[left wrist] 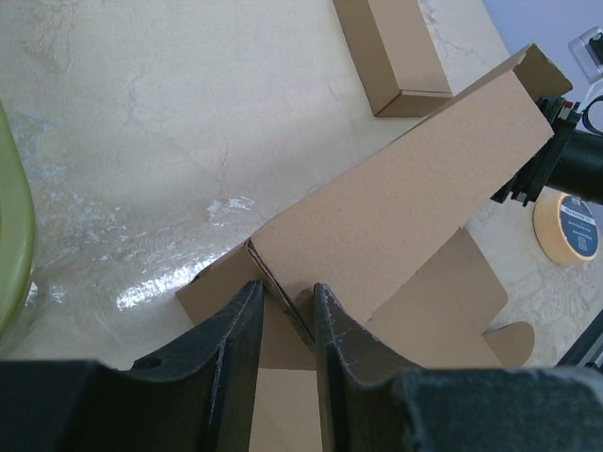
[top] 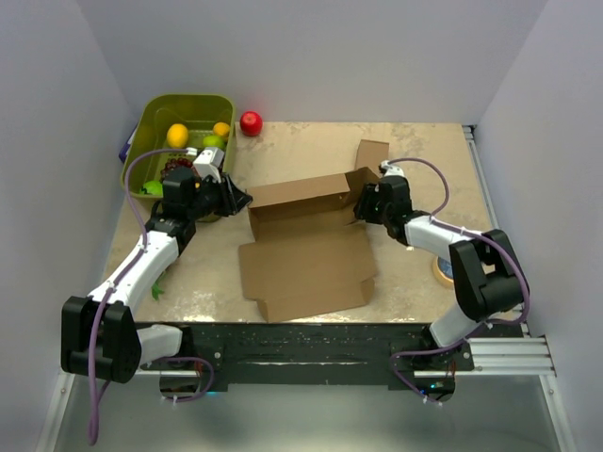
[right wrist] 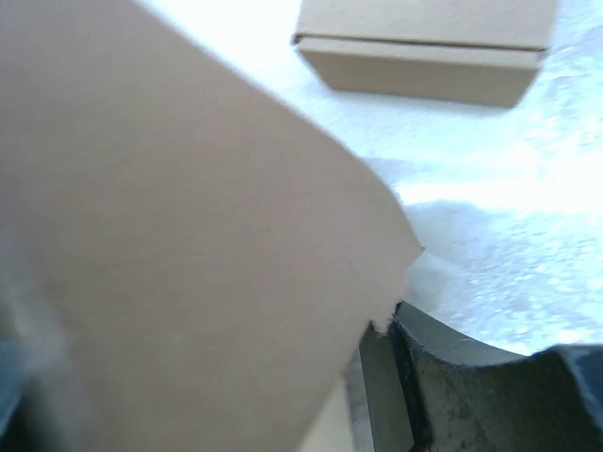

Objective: Fold the paper box

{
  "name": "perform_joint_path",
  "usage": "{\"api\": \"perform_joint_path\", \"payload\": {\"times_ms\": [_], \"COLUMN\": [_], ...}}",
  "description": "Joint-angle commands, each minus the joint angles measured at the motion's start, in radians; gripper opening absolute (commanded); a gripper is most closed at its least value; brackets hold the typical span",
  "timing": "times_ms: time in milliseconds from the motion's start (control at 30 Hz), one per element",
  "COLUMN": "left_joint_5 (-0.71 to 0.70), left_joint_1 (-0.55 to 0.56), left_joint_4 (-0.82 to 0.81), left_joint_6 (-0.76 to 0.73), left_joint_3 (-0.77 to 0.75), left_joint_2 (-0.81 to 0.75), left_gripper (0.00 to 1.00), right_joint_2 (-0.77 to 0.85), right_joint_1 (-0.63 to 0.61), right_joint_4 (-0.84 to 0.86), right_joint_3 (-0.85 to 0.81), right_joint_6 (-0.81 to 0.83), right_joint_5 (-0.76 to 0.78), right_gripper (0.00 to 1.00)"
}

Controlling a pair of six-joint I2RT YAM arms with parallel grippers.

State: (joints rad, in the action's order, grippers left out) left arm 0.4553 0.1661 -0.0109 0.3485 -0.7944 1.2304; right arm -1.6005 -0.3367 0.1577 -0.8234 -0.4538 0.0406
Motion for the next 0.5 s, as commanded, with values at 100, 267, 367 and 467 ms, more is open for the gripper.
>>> {"api": "perform_joint_path", "payload": {"times_ms": [100, 267, 367, 467], "left_joint_5": [-0.049, -0.047, -0.046, -0.046], "left_joint_1": [0.0, 0.0, 0.0, 0.0], "left_joint_4": [0.131, 0.131, 0.129, 0.129], "left_joint_6": [-0.052, -0.052, -0.052, -0.052], "left_joint_3": [0.02, 0.02, 0.02, 0.02], "left_joint_2": [0.035, 0.04, 0.041, 0.041], "left_gripper": [0.31, 0.31, 0.31, 0.31], "right_joint_2": [-0.067, -0.075, -0.065, -0.055], "right_joint_1": [0.021, 0.021, 0.021, 0.019], "right_joint_4": [0.051, 0.108, 0.143, 0.17], "right_joint_3": [-0.039, -0.022, -0.008, 0.01], "right_joint_6": [0.014, 0.001, -0.014, -0.025], "right_joint_5": [-0.002, -0.091, -0.142, -0.169], "right_gripper": [0.44, 0.4, 0.38, 0.35]}}
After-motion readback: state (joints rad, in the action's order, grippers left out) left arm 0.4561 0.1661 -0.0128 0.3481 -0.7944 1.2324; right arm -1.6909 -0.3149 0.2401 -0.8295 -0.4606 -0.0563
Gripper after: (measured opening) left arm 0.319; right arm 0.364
